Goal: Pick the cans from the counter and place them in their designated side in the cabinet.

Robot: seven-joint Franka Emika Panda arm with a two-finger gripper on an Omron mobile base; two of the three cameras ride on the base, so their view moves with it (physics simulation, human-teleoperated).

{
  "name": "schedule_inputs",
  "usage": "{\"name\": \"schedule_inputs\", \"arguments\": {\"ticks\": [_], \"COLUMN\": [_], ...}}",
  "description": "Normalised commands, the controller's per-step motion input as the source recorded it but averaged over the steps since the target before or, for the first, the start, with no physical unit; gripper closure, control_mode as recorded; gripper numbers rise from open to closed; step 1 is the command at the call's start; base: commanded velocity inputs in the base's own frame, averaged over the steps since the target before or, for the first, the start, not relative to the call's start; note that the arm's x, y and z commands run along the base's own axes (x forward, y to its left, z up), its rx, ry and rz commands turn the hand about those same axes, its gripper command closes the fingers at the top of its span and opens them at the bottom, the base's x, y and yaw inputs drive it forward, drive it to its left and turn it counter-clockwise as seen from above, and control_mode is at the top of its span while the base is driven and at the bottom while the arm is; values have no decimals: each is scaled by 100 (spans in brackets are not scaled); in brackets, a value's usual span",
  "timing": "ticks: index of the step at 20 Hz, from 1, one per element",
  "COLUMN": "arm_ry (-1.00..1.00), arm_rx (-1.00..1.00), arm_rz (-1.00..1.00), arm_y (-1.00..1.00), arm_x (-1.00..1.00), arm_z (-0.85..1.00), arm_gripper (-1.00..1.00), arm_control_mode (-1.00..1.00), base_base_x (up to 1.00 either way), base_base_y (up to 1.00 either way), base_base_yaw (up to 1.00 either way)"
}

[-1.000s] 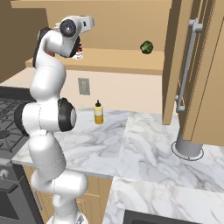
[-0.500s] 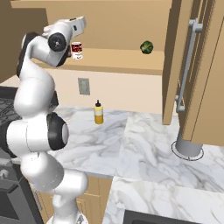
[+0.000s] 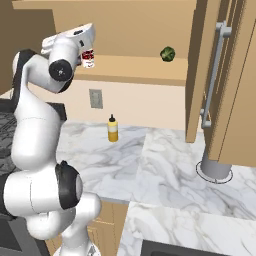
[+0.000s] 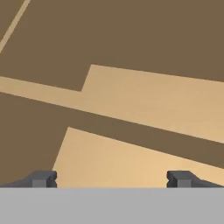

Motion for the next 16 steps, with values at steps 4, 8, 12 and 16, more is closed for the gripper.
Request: {"name": "schedule_inputs", "arguments": {"ticks": [4,8,12,16], "arm_ry": [9,14,18,19], "arm_rx": [-2,-5,-8,-9], "arm_rz": [0,0,0,0], "arm_y": [-18,-16,-12,-9], "arm_x": [-98,-97,-94,-93], "arm_z": [13,5,0,0], "arm_gripper": [-100,-100,-100,-100], "arm_control_mode": [-100,-100,-100,-100], "base_base_x": [0,0,0,0], "base_base_y": [0,0,0,0], "base_base_yaw": [0,0,0,0]}}
